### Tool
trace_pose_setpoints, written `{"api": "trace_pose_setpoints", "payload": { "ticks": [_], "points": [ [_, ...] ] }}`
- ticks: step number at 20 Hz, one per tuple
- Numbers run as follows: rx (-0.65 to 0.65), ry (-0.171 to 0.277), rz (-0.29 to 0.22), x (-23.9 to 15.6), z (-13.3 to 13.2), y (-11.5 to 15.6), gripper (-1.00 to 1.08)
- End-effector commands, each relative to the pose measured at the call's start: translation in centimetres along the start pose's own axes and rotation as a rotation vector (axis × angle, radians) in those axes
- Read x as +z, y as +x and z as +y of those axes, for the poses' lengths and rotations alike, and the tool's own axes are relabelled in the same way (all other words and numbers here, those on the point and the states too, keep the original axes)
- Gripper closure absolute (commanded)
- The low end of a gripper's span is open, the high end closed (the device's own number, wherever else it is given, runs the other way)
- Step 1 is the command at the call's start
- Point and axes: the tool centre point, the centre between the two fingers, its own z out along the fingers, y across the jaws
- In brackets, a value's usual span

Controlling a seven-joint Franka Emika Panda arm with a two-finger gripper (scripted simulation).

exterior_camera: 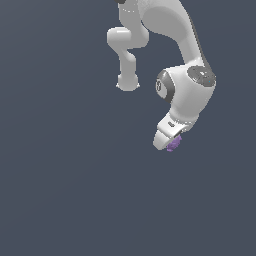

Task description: Pick up the object and move it to a goal position.

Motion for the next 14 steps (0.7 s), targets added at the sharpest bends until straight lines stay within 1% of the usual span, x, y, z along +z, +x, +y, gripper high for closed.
{"api": "trace_pose_setpoints", "payload": {
  "ticks": [1,4,7,10,14],
  "points": [
    [0.001,0.0,0.0,-1.5,-2.1,0.4,1.08],
    [0.001,0.0,0.0,-3.1,-4.1,0.9,1.08],
    [0.001,0.0,0.0,-4.1,-5.4,1.2,1.08],
    [0.001,0.001,0.001,-4.5,-6.0,1.5,1.08],
    [0.001,0.001,0.001,-4.4,-5.8,1.5,1.08]
  ]
}}
